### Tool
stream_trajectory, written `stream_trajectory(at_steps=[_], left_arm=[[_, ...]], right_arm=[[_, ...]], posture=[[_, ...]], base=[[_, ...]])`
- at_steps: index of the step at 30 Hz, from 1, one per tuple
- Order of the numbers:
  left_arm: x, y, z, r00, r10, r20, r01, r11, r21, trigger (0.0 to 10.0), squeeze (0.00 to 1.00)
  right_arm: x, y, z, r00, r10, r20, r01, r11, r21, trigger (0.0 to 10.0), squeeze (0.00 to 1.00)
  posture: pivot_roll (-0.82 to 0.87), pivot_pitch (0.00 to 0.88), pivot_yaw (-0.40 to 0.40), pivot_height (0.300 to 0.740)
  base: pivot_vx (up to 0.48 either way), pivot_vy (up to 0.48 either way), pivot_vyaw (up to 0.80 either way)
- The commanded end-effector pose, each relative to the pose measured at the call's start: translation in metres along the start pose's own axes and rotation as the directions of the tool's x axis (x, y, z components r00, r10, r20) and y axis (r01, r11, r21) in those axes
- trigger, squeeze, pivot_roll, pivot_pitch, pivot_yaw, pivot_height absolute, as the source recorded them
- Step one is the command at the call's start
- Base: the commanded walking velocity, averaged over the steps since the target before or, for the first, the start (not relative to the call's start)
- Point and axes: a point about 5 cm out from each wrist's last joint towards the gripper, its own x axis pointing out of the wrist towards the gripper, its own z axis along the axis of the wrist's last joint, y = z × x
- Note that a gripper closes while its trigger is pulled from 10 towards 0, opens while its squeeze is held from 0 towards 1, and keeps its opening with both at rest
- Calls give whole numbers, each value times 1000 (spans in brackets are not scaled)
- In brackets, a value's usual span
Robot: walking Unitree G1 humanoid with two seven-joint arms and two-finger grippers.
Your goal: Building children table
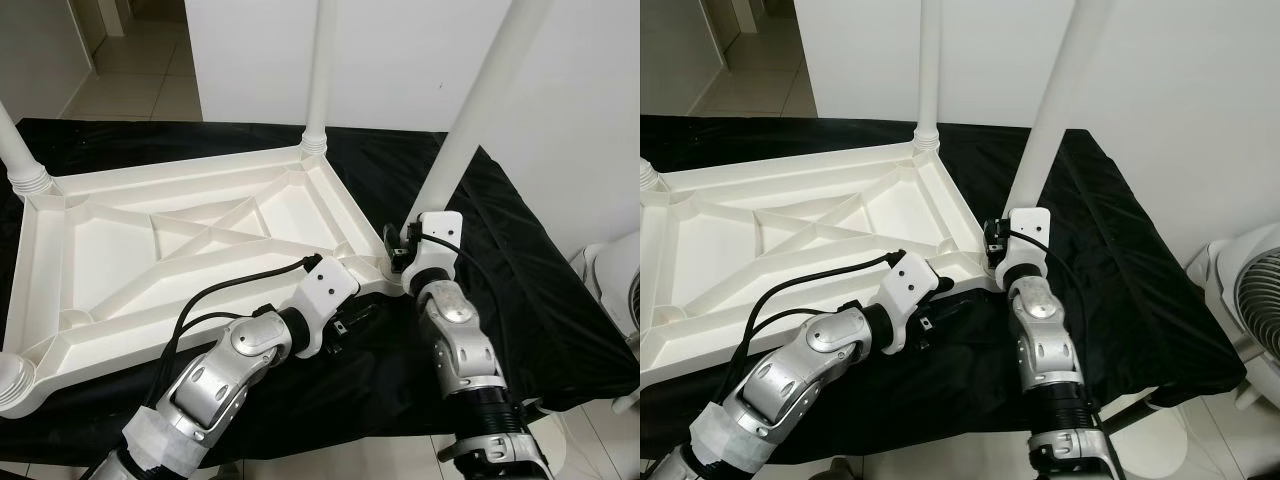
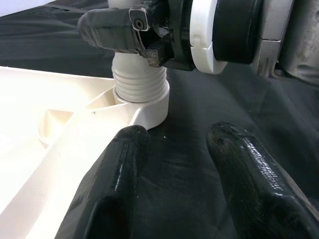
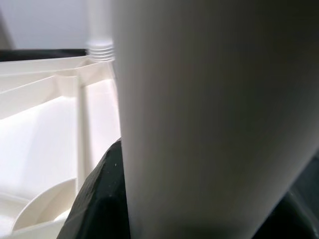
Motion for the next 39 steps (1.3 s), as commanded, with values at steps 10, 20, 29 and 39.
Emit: stream_trajectory(at_steps=[10, 20, 29, 39], left_arm=[[1, -9, -1, 992, -126, 1, 126, 992, -1, 10000, 0], [0, -9, -1, 991, -131, 3, 131, 991, -5, 10000, 0], [1, -8, 1, 991, -134, 6, 134, 991, -6, 10000, 0], [4, -6, 6, 992, -126, 21, 126, 992, 3, 10000, 0]], right_arm=[[-10, -33, -19, 917, -369, -150, 374, 927, 6, 10000, 0], [-22, -40, -15, 859, -486, -159, 489, 872, -22, 10000, 0], [-18, -30, -11, 919, -373, -129, 380, 925, 28, 10000, 1000], [-3, -25, 9, 991, -130, 35, 126, 986, 110, 10000, 1000]], posture=[[65, 0, -56, 740], [62, 0, -53, 740], [62, 7, -45, 740], [74, 13, -49, 740]], base=[[0, 0, 0], [0, 0, 0], [0, 0, 0], [0, 0, 0]])
